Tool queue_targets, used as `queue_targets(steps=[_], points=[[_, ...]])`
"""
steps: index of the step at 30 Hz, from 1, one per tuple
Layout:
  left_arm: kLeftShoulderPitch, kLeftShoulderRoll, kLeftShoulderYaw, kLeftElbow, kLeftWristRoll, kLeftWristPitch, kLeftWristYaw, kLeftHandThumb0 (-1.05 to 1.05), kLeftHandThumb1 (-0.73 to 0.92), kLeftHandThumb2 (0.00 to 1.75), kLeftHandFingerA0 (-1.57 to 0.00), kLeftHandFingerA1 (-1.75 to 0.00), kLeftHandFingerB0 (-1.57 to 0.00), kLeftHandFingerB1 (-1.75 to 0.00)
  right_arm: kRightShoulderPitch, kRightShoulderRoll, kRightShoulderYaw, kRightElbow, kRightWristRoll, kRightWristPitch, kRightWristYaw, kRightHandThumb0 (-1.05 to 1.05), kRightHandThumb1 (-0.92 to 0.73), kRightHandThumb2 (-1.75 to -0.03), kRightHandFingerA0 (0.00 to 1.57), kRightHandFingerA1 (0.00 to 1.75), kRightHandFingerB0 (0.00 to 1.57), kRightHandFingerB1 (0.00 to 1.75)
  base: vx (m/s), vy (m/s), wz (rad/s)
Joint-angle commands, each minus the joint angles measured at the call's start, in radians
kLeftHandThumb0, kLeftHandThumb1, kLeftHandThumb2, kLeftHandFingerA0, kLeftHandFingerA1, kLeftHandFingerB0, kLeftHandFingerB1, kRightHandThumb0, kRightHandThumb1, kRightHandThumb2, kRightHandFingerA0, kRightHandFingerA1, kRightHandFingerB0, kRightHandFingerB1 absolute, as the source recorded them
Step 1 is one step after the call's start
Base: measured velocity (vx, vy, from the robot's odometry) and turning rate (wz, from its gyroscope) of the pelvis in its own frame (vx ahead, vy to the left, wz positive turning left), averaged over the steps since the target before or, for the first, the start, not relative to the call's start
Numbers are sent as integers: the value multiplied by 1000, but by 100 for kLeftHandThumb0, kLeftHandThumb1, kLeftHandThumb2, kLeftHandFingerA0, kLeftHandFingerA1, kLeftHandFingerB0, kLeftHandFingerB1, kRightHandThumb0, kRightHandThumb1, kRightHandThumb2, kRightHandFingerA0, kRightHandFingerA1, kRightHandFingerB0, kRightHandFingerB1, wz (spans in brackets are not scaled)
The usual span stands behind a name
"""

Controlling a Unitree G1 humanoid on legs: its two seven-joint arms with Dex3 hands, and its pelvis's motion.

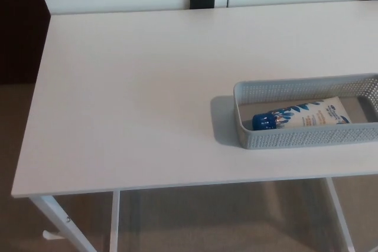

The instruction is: The robot walks towards a table in front, picks a shampoo with left hand and puts it in a small grey container

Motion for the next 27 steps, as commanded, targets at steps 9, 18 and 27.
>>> queue_targets(steps=[9,18,27], points=[[-533,18,144,1018,-37,-100,390,-61,82,64,-59,-54,-40,-42,34,-33,-56,21,31,-34,-20,-31,-65,-58,73,47,58,41,0,0,0],[-593,54,67,1290,29,-174,473,-70,81,65,-45,-41,-42,-37,49,-37,-87,7,53,-38,-19,-40,-55,-77,67,57,49,50,0,0,0],[-657,106,11,1395,30,-239,390,-77,87,66,-28,-36,-25,-32,34,-26,-110,7,45,-32,-19,-38,-56,-78,66,57,48,50,0,0,0]])
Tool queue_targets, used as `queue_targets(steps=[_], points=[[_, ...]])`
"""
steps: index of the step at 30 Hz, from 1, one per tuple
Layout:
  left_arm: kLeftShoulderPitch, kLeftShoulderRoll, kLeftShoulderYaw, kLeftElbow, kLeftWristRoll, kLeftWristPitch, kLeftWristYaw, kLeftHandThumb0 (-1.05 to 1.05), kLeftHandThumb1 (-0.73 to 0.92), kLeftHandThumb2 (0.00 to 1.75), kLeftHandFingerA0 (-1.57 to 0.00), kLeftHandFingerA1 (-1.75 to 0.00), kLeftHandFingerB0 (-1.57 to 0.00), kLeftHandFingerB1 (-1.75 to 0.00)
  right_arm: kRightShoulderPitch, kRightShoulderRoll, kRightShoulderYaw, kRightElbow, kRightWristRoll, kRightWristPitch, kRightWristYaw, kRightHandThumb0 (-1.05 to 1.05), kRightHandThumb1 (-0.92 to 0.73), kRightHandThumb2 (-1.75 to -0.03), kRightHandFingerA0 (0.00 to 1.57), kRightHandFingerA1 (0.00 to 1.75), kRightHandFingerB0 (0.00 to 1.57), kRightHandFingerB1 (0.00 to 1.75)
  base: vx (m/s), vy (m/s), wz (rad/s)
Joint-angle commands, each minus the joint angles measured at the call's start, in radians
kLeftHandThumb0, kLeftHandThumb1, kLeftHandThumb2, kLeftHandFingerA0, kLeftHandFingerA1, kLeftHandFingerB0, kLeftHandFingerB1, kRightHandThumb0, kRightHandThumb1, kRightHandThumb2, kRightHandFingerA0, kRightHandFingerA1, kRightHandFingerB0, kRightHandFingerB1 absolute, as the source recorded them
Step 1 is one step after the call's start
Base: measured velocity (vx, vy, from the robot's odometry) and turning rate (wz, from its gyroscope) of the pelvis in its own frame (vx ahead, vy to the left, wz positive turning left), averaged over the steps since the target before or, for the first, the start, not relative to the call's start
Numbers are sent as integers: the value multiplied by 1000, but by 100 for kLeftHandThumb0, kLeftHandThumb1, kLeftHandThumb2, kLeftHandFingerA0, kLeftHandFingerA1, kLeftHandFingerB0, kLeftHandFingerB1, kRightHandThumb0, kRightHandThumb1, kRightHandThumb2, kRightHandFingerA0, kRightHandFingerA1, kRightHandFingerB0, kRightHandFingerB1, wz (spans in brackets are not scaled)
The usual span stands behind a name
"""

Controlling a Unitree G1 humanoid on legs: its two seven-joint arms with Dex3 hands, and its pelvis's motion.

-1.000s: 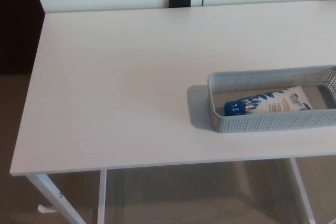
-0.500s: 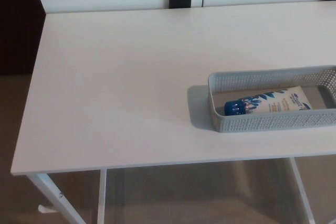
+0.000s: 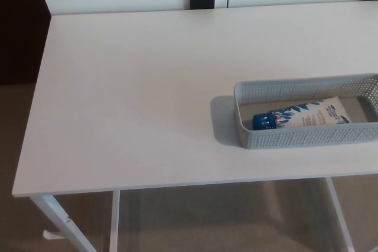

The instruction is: The robot walks towards a table in front, picks a shampoo with left hand and puts it in a small grey container

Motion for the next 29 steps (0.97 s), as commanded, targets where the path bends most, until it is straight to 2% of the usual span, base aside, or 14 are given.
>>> queue_targets(steps=[1,6,7,9,13,18,23,29], points=[[-100,67,-34,223,21,-141,114,-77,87,66,-28,-36,-25,-32,5,-26,-38,3,35,-19,-19,-38,-56,-78,66,57,48,50,0,0,0],[-144,48,-26,273,-18,-207,119,-72,87,66,-32,-37,-28,-33,-25,-24,-39,12,25,-12,-22,-40,-54,-78,66,57,49,51,0,0,0],[-149,48,-33,280,-11,-208,127,-74,88,67,-26,-35,-25,-31,-26,-25,-42,11,28,-12,-15,-40,-55,-77,63,56,48,49,0,0,0],[-167,50,-55,293,7,-198,168,-75,86,66,-30,-36,-28,-32,-34,-29,-53,11,39,-9,-1,-41,-55,-78,65,56,48,49,0,0,0],[-174,40,-74,310,6,-221,189,-77,88,67,-27,-35,-26,-31,-35,-31,-59,8,41,-7,-9,-39,-55,-77,67,56,48,49,0,0,0],[-191,42,-69,312,-22,-238,159,-73,87,67,-26,-35,-21,-30,-43,-30,-64,11,47,-2,-9,-39,-56,-77,66,55,48,49,0,0,0],[-184,35,-83,323,-9,-237,186,-70,86,66,-26,-36,-24,-32,-11,-29,-71,18,54,-17,-6,-39,-55,-77,66,56,50,50,0,0,0],[-199,18,-82,327,-24,-231,189,-74,86,66,-25,-36,-19,-30,2,-36,-79,21,58,-23,-11,-41,-53,-78,69,59,52,52,0,0,0]])
